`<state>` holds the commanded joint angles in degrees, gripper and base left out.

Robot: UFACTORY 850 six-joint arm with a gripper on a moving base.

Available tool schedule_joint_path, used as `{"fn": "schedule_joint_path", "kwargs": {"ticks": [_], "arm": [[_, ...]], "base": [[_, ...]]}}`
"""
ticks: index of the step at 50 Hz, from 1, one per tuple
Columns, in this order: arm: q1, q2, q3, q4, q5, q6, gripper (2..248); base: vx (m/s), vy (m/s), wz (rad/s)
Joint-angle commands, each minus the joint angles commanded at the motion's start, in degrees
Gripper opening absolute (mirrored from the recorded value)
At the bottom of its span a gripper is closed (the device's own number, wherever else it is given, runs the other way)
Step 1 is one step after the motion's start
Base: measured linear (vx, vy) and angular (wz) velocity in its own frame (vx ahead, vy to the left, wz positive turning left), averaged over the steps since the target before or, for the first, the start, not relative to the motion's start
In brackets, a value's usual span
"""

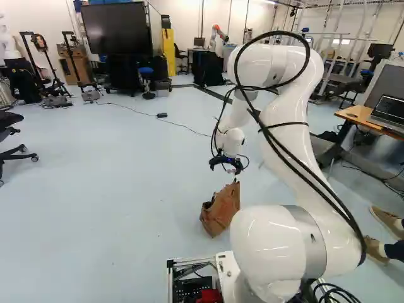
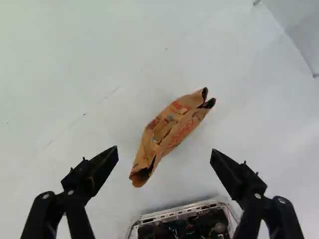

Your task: Pick up the grocery bag from the ground

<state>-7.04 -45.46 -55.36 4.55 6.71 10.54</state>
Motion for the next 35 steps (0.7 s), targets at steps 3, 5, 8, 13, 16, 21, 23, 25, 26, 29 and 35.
{"fn": "schedule_joint_path", "kwargs": {"ticks": [3,5,8,13,16,21,23,25,26,29,35], "arm": [[0.0,-0.7,-0.4,0.0,-0.3,2.4,247],[0.0,-1.1,-0.7,0.0,-0.5,4.0,247],[0.0,-1.8,-1.1,0.0,-0.7,6.4,247],[0.0,-2.9,-1.7,0.0,-1.0,10.4,247],[0.0,-3.5,-2.2,0.0,-1.1,12.8,247],[0.0,-4.6,-2.9,0.0,-1.2,16.8,247],[0.0,-5.0,-3.1,0.0,-1.2,18.4,247],[0.0,-5.5,-3.4,0.0,-1.2,20.0,247],[0.0,-5.7,-3.6,0.0,-1.2,20.8,247],[0.0,-6.4,-4.0,0.0,-1.2,23.2,247],[0.0,-7.7,-4.9,0.0,-1.2,28.1,247]], "base": [[0.0,0.0,0.0],[0.0,0.0,0.0],[0.0,0.0,0.0],[0.0,0.0,0.0],[0.0,0.0,0.0],[0.0,0.0,0.0],[0.0,0.0,0.0],[0.0,0.0,0.0],[0.0,0.0,0.0],[0.0,0.0,0.0],[0.0,0.0,0.0]]}}
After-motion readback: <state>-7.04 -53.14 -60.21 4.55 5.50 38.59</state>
